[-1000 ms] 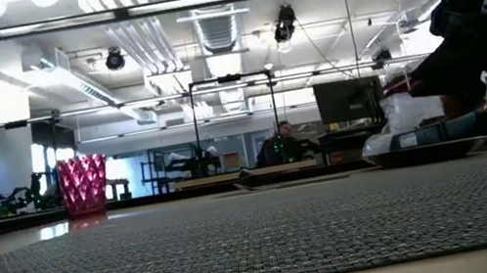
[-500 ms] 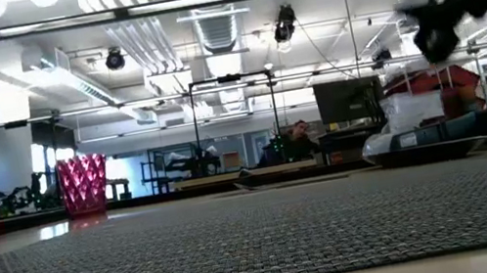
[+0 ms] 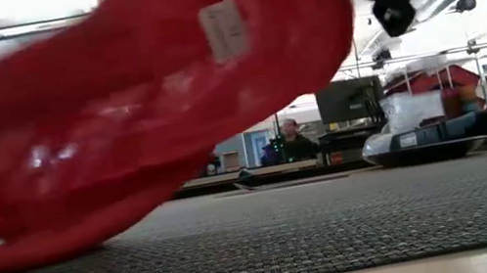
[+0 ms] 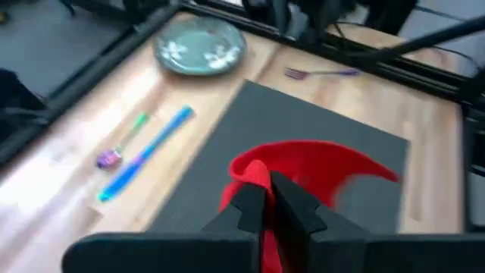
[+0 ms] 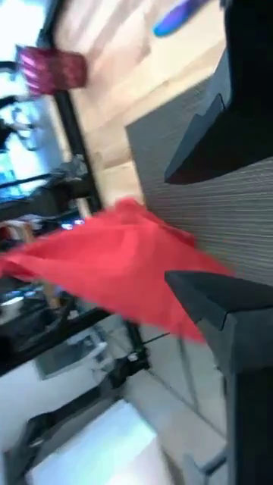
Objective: Set table place
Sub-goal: Fold the red napkin
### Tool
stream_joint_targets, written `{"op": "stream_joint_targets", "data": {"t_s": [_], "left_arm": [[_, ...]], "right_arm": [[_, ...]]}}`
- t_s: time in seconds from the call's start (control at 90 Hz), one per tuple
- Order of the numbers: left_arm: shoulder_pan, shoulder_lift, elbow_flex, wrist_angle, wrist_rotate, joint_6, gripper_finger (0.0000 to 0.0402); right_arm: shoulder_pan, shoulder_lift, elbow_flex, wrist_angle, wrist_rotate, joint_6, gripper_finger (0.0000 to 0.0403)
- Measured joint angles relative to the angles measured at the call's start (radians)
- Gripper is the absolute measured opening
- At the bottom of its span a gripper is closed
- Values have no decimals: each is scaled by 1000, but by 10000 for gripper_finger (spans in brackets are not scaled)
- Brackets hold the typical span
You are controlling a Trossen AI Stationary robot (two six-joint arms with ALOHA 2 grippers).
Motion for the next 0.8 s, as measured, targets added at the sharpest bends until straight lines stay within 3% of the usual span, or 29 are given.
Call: {"op": "stream_joint_targets", "data": {"t_s": [0.156, 0.3, 0.433, 0.622, 0.8], "left_arm": [[70, 25, -2, -1, 7, 52, 0], [108, 43, -2, 0, 7, 76, 0], [118, 46, -2, 1, 8, 94, 0], [118, 46, -2, 8, 8, 114, 0], [118, 46, -2, 12, 9, 117, 0]], "right_arm": [[53, 142, 109, -27, -1, -76, 208], [96, 213, 244, -196, 4, -110, 207], [162, 278, 331, -360, 107, -112, 208], [287, 401, 342, -325, 338, -128, 230], [376, 560, 343, -110, 729, -134, 253]]}}
